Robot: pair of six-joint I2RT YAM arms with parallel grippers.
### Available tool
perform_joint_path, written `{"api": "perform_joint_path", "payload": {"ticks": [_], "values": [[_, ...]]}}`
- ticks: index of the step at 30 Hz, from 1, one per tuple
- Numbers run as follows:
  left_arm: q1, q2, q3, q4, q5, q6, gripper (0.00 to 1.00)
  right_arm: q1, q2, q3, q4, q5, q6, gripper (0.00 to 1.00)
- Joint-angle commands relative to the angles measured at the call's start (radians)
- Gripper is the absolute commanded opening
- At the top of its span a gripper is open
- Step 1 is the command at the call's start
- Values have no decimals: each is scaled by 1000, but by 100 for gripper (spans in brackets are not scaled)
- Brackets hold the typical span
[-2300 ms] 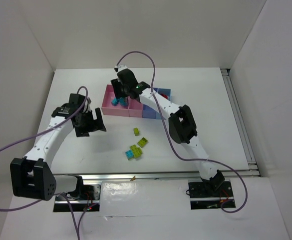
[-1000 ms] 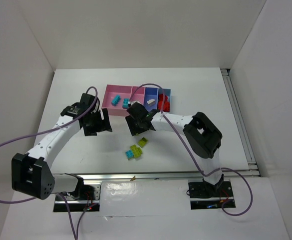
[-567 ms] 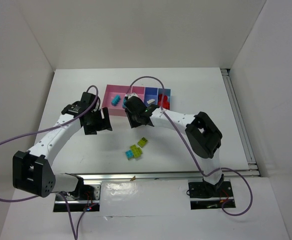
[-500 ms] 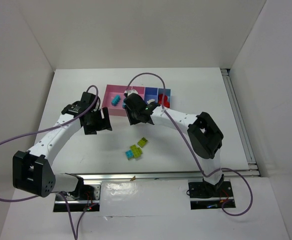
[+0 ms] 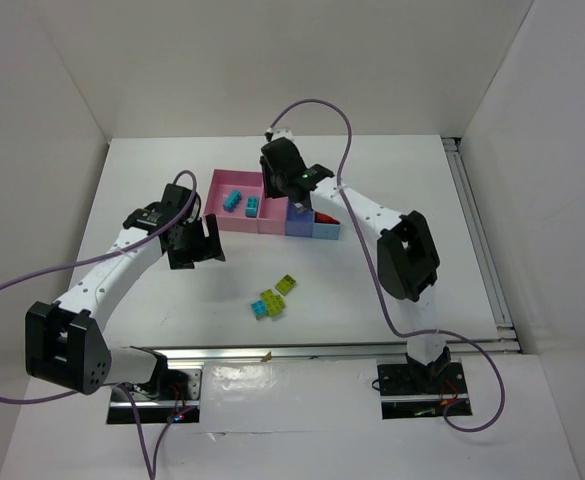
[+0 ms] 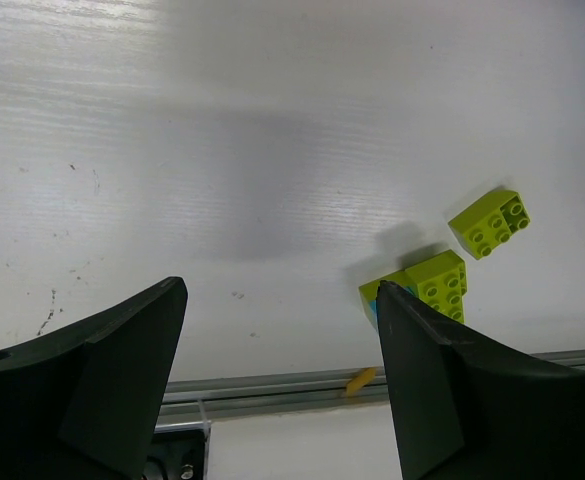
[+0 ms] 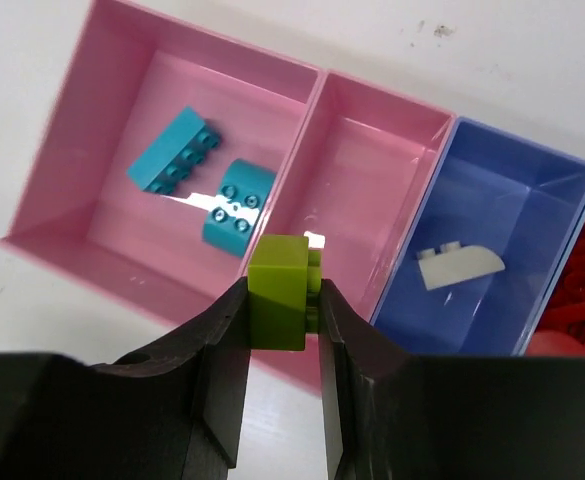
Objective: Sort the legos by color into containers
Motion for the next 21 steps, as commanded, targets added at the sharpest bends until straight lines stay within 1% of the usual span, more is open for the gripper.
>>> {"api": "perform_joint_path", "payload": {"ticks": [1, 3, 4, 5, 6, 7, 9, 10, 11, 12, 13, 14, 15, 17, 18, 19, 20, 21], "values": [[-2, 3, 37, 12, 3, -23, 87, -10, 91, 93, 13, 8, -29, 33], [-2, 3, 46, 12, 12, -23, 87, -19, 119, 136, -13, 27, -29, 48], [-2, 3, 46, 12, 12, -23, 87, -20, 119, 153, -13, 38, -29, 52], [-2, 3, 55, 12, 12, -23, 87, -20, 119, 162, -26, 38, -29, 62], [-2, 3, 55, 12, 1, -23, 87, -29, 103, 150, -17, 50, -29, 68], [-2, 3, 55, 12, 1, -14, 87, -29, 84, 132, -7, 51, -29, 72], [-2, 3, 55, 12, -10, -14, 87, -29, 14, 58, -7, 61, -29, 72], [-2, 3, 64, 12, -19, -14, 87, -29, -15, 26, -7, 61, -19, 69], [-2, 3, 64, 12, -19, -14, 87, -29, -48, -48, -7, 61, -18, 66], [-2, 14, 74, 12, -19, -5, 87, -17, -122, -96, -7, 61, -18, 61], [-2, 14, 74, 12, -19, -4, 87, -16, -163, -147, -7, 61, -8, 59], [-2, 14, 74, 23, -19, -4, 87, -6, -201, -245, -16, 61, 6, 57], [-2, 23, 84, 23, -19, -4, 87, 8, -270, -291, -17, 61, 18, 57], [-2, 32, 84, 23, -10, -4, 87, 22, -324, -362, -81, 61, 70, 57], [-2, 32, 84, 23, -10, 5, 87, 33, -345, -424, -101, 49, 90, 57], [-11, 41, 84, 23, -10, 5, 87, 55, -383, -454, -134, 40, 115, 59], [-11, 41, 94, 23, -10, 5, 87, 68, -401, -483, -135, 40, 171, 66], [-11, 41, 94, 32, -10, 5, 87, 79, -427, -536, -145, 26, 205, 70]]}}
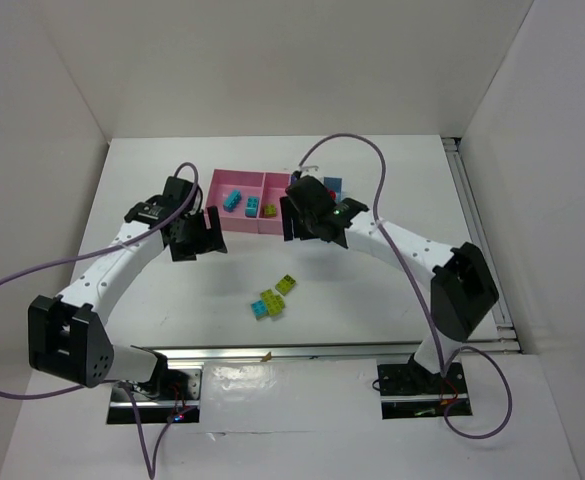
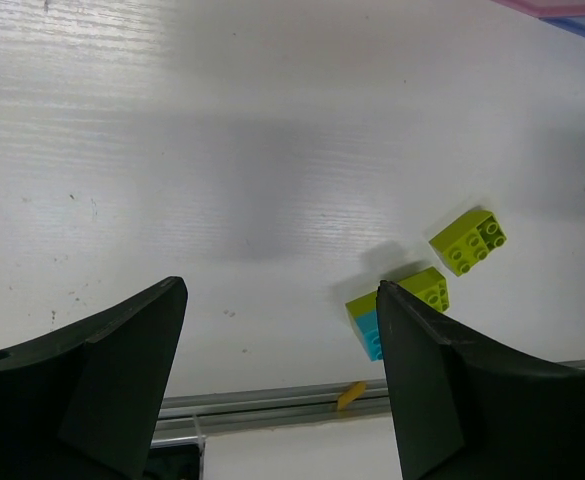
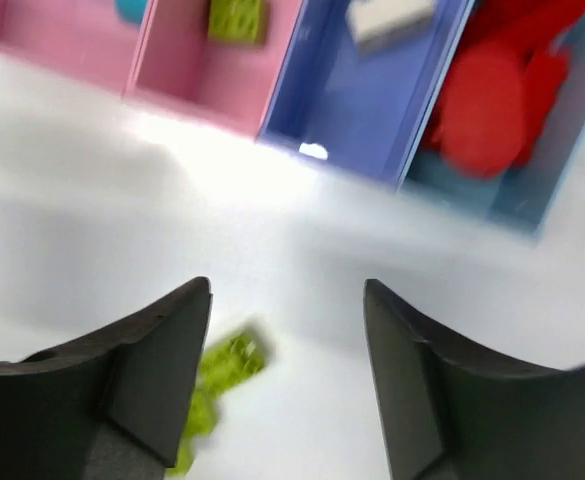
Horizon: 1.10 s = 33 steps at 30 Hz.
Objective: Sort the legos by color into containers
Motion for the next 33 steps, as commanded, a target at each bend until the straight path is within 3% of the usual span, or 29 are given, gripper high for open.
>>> {"api": "perform_joint_path", "payload": {"ticks": [1, 3, 6, 18, 27, 33], "values": [[-8, 20, 39, 20, 1, 1, 87, 54, -70, -110, -63, -35, 156, 73], [-8, 20, 39, 20, 11, 10, 87, 67, -79, -168, -37, -61, 262, 81], [-17, 20, 39, 20, 11, 22, 87, 96, -57, -190, 12, -88, 372, 83], [-17, -39, -40, 20, 11, 53, 87, 137, 135, -118, -26, -81, 443, 85], [-17, -57, -59, 29, 11, 53, 87, 146, 215, -33, -185, 7, 489, 72], [-17, -48, -59, 29, 11, 53, 87, 157, 215, -24, -313, 85, 521, 71]]}}
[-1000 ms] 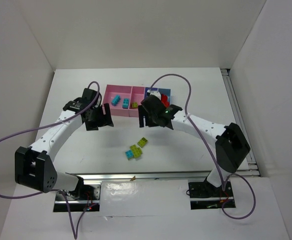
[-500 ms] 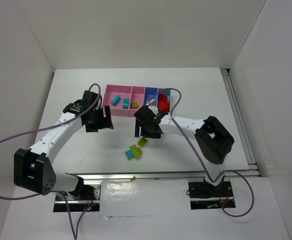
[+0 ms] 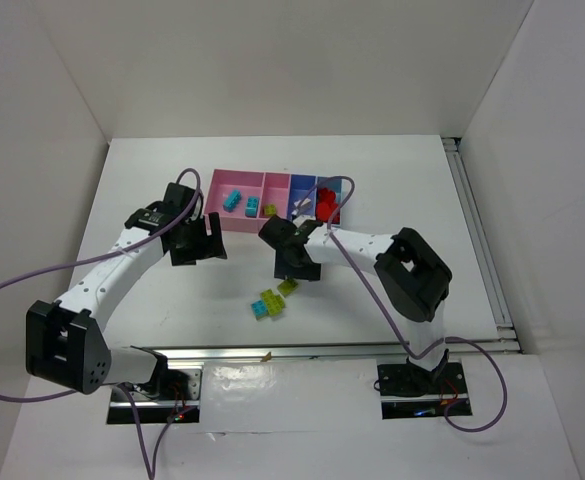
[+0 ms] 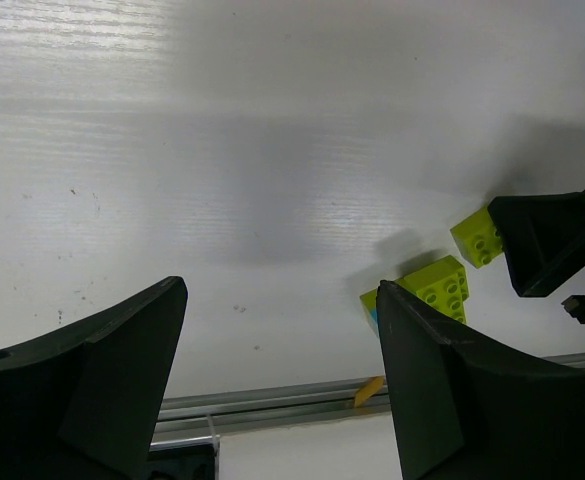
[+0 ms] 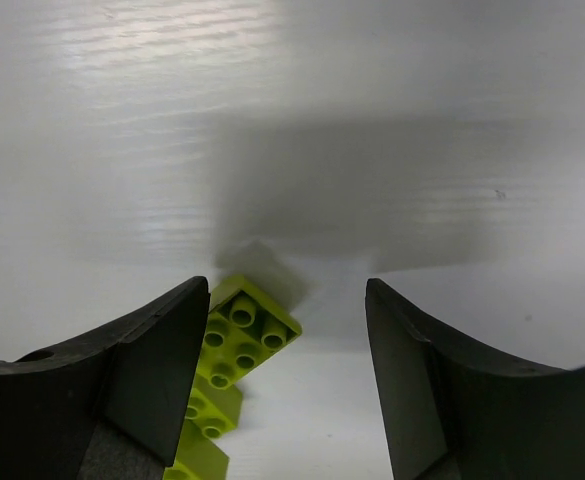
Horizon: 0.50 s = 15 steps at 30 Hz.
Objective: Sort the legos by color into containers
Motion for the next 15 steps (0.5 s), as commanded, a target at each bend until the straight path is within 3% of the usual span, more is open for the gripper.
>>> {"api": "perform_joint_path", "payload": {"ticks": [1, 15], "values": [[-4, -20, -7, 7, 10, 18, 87, 13, -6, 23, -121, 73, 40, 72], [-4, -11, -7, 17, 19, 18, 87, 44, -55, -12, -25, -47, -119, 81]]}}
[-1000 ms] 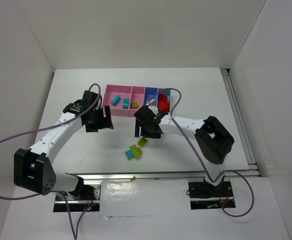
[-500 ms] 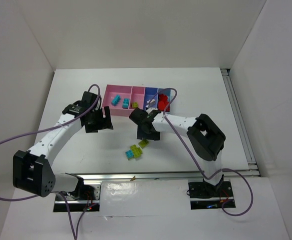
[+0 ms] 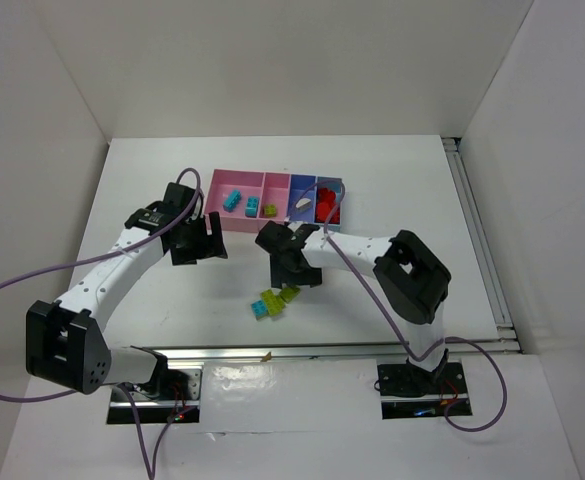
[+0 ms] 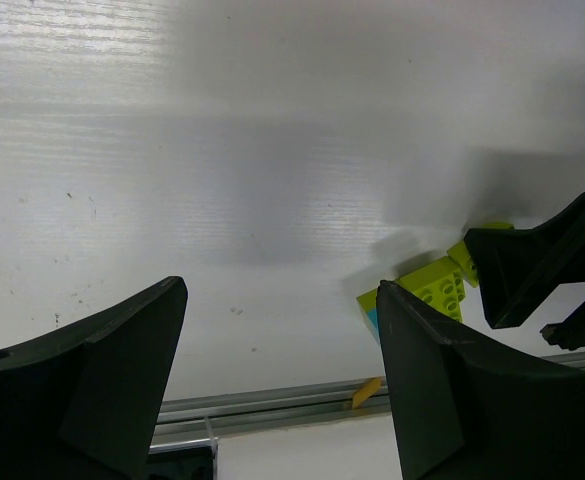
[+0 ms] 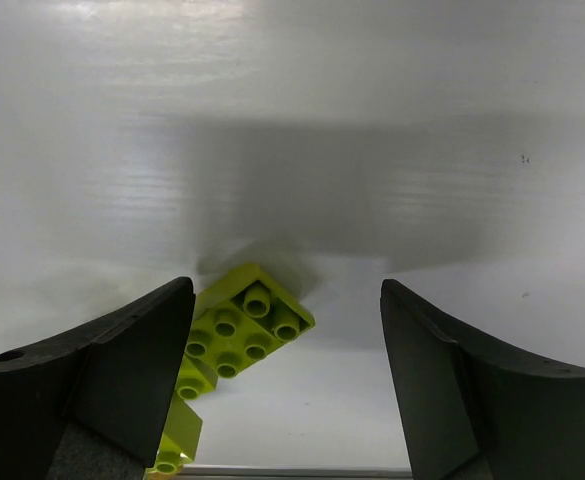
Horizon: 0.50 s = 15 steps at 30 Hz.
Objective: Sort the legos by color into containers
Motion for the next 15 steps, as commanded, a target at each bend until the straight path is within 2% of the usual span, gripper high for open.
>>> {"api": "perform_joint_path", "payload": {"ticks": [1, 6, 15], "values": [[-4, -11, -7, 9, 11, 18, 87, 20, -68, -12, 50, -24, -54, 82], [-4, -11, -7, 9, 11, 18, 87, 20, -89, -45, 82, -46, -115, 84], [-13, -11, -7, 18, 20, 18, 87, 20, -80, -65, -13, -14, -103, 80]]}}
